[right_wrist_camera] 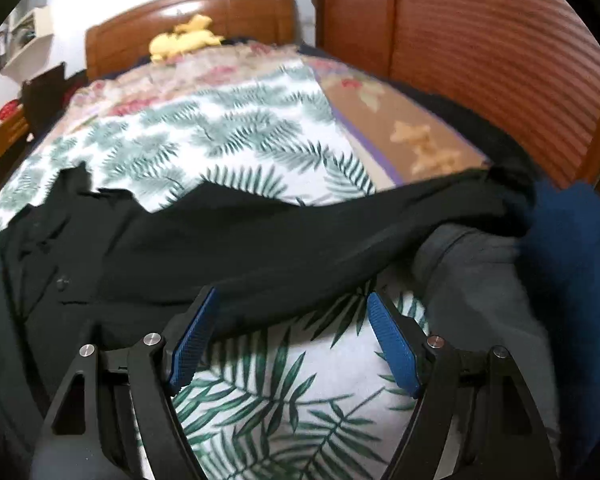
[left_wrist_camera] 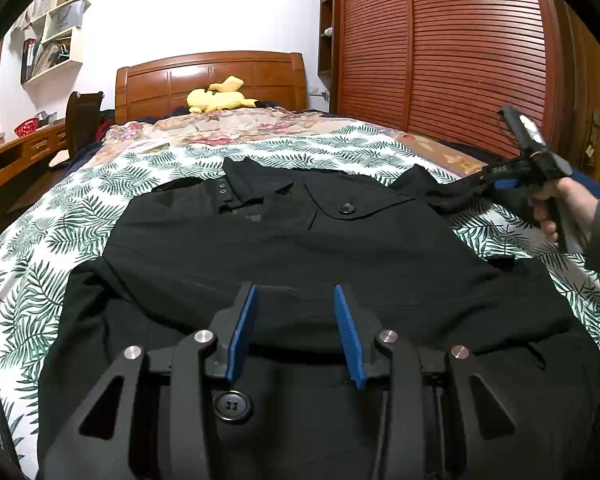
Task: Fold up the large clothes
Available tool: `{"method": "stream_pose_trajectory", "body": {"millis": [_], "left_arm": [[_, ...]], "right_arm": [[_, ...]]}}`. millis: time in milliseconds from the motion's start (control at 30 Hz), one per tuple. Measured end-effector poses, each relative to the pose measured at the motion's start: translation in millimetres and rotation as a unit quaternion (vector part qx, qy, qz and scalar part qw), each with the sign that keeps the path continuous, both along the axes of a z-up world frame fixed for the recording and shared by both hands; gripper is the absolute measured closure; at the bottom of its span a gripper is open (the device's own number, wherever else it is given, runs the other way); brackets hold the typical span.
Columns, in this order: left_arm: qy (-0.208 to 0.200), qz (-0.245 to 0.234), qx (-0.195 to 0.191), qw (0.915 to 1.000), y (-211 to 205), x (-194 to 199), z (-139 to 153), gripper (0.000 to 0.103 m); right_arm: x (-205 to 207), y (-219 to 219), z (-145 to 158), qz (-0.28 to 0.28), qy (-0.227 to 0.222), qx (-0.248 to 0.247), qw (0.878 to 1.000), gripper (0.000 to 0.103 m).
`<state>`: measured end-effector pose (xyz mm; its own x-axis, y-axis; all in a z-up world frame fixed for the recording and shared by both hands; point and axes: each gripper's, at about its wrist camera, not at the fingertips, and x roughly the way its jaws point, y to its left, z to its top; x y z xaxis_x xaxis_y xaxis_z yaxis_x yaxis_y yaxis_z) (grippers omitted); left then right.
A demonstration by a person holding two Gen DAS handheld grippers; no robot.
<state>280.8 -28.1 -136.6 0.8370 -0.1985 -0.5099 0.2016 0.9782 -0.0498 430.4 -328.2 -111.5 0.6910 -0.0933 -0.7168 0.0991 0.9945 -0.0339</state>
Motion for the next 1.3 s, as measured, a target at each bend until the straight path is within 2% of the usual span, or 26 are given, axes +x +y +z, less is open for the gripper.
{"method": "stream_pose_trajectory", "body": {"millis": [33,133,200,233,300,400,633,833,1000,1100,1300], "left_arm": [[0.000,0.000,0.000,1.0000,0,0,0,0.065],[0.002,-0.001,-0.001,1.0000,0,1,0,0.065],[0.003,-0.001,-0.001,1.0000,-1,1,0,0.065],[0.003,-0.002,-0.002,1.0000,0,1,0,0.065],[0.002,-0.002,-0.002,1.0000,-1,1,0,0.065],[0.003,-0.003,-0.003,1.0000,1,1,-1,0.065],[0.004,-0.003,-0.002,1.0000,0,2,-2,0.065],[0.004,-0.003,0.001,1.0000,-1,2,-2,0.065],[0.004,-0.003,0.001,1.0000,0,2,-2,0.065],[0.003,-0.003,0.000,1.0000,0,2,-1,0.065],[0.003,-0.002,-0.001,1.0000,0,2,0,0.065]], "right_arm": [[5,-3,-4,-0.005,0.007,0.005,1.000,0.027],[16,-12,-15,-0.010,0.026,0.030,0.999,0.044],[22,-15,-19,-0.013,0.036,0.038,0.999,0.064],[26,-16,-21,-0.015,0.041,0.039,0.998,0.069],[33,-17,-22,-0.016,0.048,0.035,0.998,0.090],[36,-12,-16,-0.008,0.043,0.019,0.999,0.099],[21,32,28,0.069,-0.009,-0.015,0.997,0.102],[-15,104,64,0.173,-0.049,-0.025,0.983,0.102],[-48,172,62,0.261,-0.047,-0.035,0.964,0.102],[-61,197,53,0.290,-0.038,-0.041,0.955,0.102],[-61,207,30,0.289,-0.006,-0.048,0.956,0.102]]}}
